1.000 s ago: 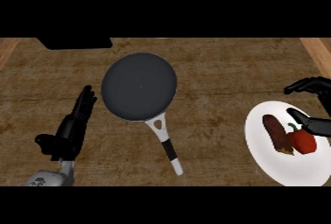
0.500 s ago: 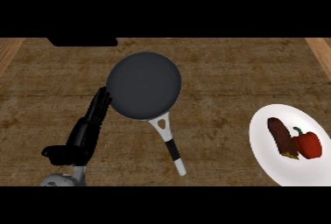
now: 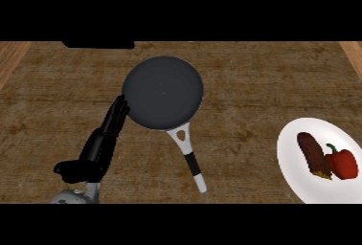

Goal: Pick the bell pepper from the plate and place it in the pan

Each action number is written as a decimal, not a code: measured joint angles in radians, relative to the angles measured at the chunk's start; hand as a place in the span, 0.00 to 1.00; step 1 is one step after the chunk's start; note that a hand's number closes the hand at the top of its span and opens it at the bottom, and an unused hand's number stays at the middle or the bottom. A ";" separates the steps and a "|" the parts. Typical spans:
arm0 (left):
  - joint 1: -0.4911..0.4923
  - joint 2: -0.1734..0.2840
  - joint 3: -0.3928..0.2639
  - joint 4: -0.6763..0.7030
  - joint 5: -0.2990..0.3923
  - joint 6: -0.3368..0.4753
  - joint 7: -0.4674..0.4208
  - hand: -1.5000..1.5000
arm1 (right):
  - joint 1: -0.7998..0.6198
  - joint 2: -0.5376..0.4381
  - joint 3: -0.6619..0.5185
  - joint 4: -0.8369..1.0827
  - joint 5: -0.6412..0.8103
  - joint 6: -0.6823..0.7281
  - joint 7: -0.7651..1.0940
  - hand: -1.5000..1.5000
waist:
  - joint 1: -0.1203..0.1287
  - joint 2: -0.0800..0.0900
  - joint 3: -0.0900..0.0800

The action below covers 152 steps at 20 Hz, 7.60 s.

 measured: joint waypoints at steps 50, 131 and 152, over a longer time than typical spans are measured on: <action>0.016 -0.103 0.120 0.008 -0.110 -0.096 0.019 0.50 | -0.256 0.381 0.175 0.397 0.946 -0.312 -0.153 1.00 | -0.022 -0.015 -0.016; -0.052 -0.156 0.082 0.041 -0.149 -0.140 0.017 0.50 | -0.844 1.072 0.359 0.486 0.417 -1.415 1.275 0.00 | 0.084 0.030 0.000; 0.043 -0.135 0.142 -0.010 -0.144 -0.127 0.026 0.50 | -0.379 1.071 0.435 0.017 -0.075 -1.261 0.676 0.00 | -0.023 -0.006 -0.002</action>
